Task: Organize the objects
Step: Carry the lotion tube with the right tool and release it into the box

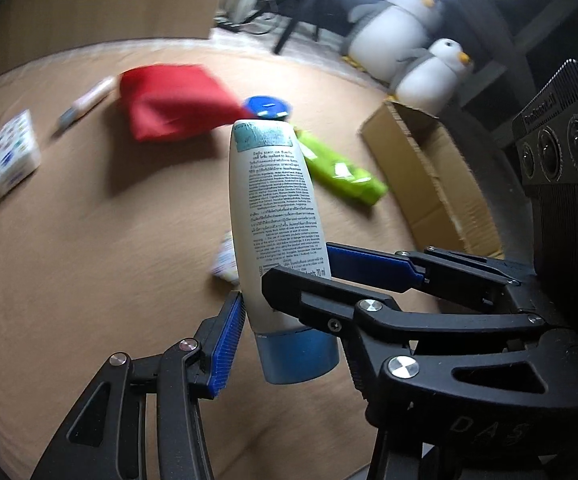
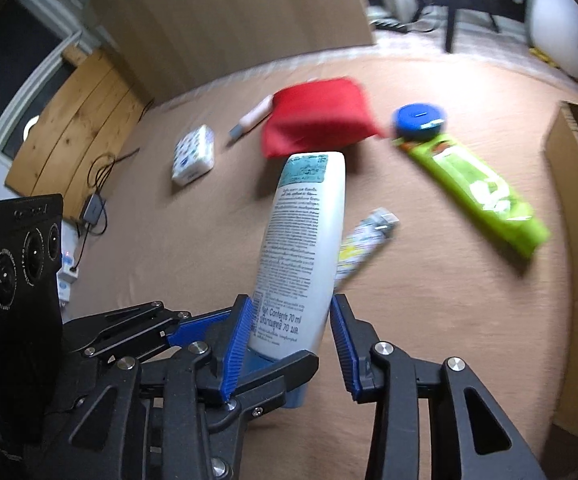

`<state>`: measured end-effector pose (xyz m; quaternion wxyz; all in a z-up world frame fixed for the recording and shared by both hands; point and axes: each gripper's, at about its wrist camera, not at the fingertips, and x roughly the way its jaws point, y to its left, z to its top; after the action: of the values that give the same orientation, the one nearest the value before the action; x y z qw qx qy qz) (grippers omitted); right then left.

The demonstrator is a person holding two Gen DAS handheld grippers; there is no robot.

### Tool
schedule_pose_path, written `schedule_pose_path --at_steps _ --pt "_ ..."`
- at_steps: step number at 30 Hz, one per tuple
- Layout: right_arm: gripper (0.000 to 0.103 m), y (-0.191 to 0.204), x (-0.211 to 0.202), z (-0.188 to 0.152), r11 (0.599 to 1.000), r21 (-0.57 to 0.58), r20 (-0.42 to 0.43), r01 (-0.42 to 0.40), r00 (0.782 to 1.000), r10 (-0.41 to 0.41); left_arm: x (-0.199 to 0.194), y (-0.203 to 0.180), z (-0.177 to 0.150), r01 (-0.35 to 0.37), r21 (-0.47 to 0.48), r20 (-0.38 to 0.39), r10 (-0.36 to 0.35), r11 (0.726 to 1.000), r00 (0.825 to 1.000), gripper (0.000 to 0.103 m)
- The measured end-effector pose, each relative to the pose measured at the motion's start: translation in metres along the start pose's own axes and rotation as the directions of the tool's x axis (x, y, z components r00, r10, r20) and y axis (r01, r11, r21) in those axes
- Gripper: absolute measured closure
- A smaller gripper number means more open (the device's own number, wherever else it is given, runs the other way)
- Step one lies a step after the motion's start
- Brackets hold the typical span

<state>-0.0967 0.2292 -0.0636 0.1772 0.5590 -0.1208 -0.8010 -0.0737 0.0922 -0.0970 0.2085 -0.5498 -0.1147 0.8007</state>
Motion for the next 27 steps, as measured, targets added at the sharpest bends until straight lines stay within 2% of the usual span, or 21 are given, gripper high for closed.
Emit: schedule_pose_path --at_steps 8,18,27 --pt "0.067 -0.058 -0.055 0.006 0.997 0.063 0.076 0.052 0.996 -0.056 0.032 -0.078 0.034 0.051 0.097 0.006 -0.052 0.994 0.999 0.052" --pt "0.067 -0.138 -0.12 0.006 0.979 0.153 0.147 0.134 0.977 -0.156 0.081 -0.175 0.066 0.118 0.203 -0.026 -0.115 0.972 0.993 0.052" --pt "0.067 -0.189 -0.14 -0.001 0.965 0.214 0.139 0.155 0.973 -0.187 0.112 -0.216 0.076 0.146 0.242 -0.063 -0.135 0.959 0.989 0.052"
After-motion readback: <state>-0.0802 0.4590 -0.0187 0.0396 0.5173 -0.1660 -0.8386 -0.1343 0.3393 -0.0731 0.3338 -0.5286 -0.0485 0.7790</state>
